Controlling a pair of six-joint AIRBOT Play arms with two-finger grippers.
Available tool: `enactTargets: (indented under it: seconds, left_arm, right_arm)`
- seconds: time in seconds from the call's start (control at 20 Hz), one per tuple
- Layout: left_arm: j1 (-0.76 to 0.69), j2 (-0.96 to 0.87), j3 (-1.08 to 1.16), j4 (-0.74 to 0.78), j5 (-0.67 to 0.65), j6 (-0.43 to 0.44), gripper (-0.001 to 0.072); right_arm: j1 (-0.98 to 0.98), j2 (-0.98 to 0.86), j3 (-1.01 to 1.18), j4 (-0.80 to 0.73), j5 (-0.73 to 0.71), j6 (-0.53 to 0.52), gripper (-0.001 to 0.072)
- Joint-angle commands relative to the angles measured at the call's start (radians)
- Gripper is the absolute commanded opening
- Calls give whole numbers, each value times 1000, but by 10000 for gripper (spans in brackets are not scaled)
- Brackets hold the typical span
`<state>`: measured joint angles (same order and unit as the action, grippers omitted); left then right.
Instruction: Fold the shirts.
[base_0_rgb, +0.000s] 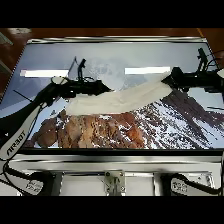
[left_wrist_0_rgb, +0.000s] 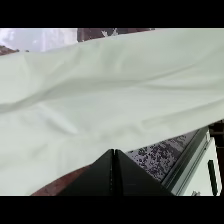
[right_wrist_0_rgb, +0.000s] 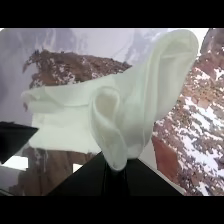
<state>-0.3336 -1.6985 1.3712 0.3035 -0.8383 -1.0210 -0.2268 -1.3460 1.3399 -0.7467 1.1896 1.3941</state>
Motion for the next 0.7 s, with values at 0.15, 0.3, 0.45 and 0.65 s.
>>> enactTargets:
  seconds: [0.15, 0.3, 0.45, 0.65]
  left_arm:
    - [-187, -93, 0, 2, 98, -66, 51]
    - [-247, -140, 0, -92, 123, -66, 50]
    - [-333, -199, 0, -246, 127, -66, 51]
    - [-361, -233, 0, -429, 160, -5, 50]
  right_arm:
    - [-3, 264, 1, -108, 116, 127, 64]
    - [-3, 351, 1, -115, 156, 161, 64]
    - [-3, 411, 1, -156, 172, 174, 64]
    - [-3, 425, 1, -174, 199, 208, 64]
